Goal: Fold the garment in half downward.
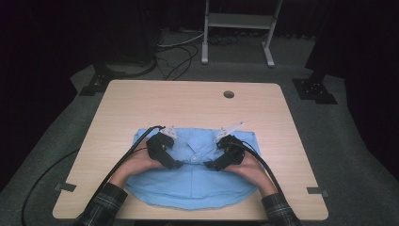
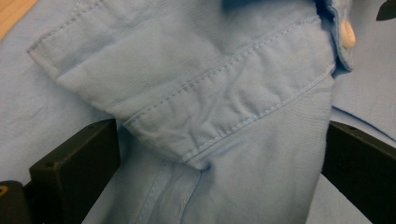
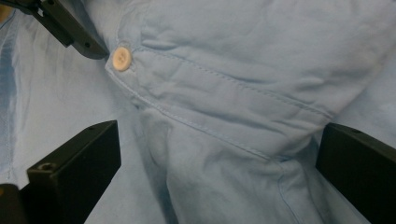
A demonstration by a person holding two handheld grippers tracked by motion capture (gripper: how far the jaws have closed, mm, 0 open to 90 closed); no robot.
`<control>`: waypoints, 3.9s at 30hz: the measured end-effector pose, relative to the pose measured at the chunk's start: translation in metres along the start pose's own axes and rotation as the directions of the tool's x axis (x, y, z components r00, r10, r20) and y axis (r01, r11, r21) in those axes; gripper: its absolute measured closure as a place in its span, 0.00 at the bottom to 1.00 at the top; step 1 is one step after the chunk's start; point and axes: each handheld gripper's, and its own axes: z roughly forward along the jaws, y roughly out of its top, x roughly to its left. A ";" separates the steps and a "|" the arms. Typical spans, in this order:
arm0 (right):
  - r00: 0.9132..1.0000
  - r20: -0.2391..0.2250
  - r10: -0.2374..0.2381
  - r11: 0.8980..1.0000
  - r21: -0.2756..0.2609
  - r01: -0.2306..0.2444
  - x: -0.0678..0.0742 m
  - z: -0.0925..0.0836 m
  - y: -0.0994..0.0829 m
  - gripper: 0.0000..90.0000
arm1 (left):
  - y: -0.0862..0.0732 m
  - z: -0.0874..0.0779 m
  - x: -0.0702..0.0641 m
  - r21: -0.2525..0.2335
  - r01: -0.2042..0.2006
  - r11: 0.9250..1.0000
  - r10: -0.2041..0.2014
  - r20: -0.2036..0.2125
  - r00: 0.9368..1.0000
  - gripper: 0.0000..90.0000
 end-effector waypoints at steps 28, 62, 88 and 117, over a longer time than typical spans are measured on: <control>0.995 -0.100 -0.028 0.999 -0.042 0.024 0.031 -0.016 -0.014 0.00 | -0.020 -0.022 -0.041 -0.047 -0.038 0.998 0.040 0.039 0.998 0.00; 0.980 -0.192 -0.056 0.998 -0.041 0.049 0.081 -0.029 -0.052 0.00 | -0.069 -0.045 -0.086 -0.095 -0.040 0.995 0.051 0.118 0.992 0.00; 1.000 0.029 -0.003 0.991 -0.135 0.007 0.043 -0.059 -0.052 0.00 | -0.062 -0.072 -0.054 -0.209 -0.035 0.977 0.026 -0.044 0.999 0.00; 0.953 0.298 0.056 0.996 0.052 -0.075 -0.009 -0.047 -0.069 0.00 | -0.068 -0.040 -0.016 0.023 0.018 1.000 -0.014 -0.171 0.985 0.00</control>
